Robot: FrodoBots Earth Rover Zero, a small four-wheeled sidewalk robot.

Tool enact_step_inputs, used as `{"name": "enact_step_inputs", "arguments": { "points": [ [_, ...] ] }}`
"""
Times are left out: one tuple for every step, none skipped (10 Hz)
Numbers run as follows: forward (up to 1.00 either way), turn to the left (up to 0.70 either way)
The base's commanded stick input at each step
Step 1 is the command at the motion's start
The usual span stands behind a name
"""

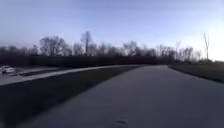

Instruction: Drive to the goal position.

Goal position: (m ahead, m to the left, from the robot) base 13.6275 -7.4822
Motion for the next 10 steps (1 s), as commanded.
{"name": "enact_step_inputs", "arguments": {
  "points": [
    [0.95, 0.01],
    [0.95, 0.01],
    [0.95, 0.01],
    [0.95, 0.01],
    [0.95, 0.01],
    [0.95, 0.01],
    [0.95, 0.01],
    [0.95, 0.01],
    [0.95, 0.01],
    [0.95, 0.01]
  ]
}}
